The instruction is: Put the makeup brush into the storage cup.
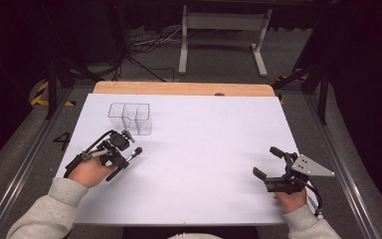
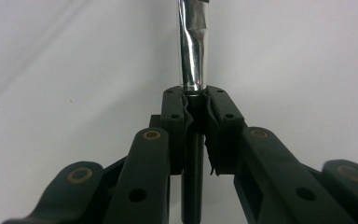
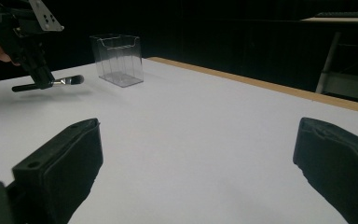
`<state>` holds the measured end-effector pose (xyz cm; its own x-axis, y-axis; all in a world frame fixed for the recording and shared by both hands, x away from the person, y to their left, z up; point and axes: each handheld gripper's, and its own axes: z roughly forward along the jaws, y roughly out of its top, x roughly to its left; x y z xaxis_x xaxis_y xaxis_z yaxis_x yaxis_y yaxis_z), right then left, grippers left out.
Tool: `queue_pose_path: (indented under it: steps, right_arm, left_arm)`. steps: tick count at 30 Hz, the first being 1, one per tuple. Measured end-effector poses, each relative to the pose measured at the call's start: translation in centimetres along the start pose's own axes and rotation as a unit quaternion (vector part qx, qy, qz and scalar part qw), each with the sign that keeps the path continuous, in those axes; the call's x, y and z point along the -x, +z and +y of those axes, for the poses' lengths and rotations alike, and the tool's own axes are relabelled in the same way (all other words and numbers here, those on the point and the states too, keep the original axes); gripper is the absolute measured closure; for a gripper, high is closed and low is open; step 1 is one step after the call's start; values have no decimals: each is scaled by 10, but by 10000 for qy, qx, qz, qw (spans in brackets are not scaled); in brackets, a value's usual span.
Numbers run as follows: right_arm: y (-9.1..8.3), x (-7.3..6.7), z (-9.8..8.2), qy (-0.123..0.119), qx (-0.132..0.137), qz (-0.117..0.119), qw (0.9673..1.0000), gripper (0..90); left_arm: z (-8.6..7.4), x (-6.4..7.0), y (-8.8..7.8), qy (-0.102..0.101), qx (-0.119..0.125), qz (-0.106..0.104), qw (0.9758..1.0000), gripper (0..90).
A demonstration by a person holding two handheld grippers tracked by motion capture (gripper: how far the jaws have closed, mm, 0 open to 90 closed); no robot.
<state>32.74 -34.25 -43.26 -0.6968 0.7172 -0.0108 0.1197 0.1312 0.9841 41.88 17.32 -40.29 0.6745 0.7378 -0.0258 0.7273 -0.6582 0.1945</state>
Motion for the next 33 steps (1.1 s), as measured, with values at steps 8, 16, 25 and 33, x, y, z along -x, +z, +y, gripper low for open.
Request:
queue_pose_path:
  steps: [8,16,25,33]
  right_arm:
    - [0,0,0,-9,6,1,10000,20]
    - [0,0,0,3,-2,4,10000,20]
    - [0,0,0,-16,1,20,10000,20]
    - [0,0,0,-14,2,21,10000,20]
  left_arm:
    - [-1,2,-14,4,392,36,9992,793]
    - [-3,7,-25,18,859,-15,9963,792]
    - [-3,13,-33,25,1278,-10,9918,793]
    - [-5,13,-36,-78,1726,-25,9850,793]
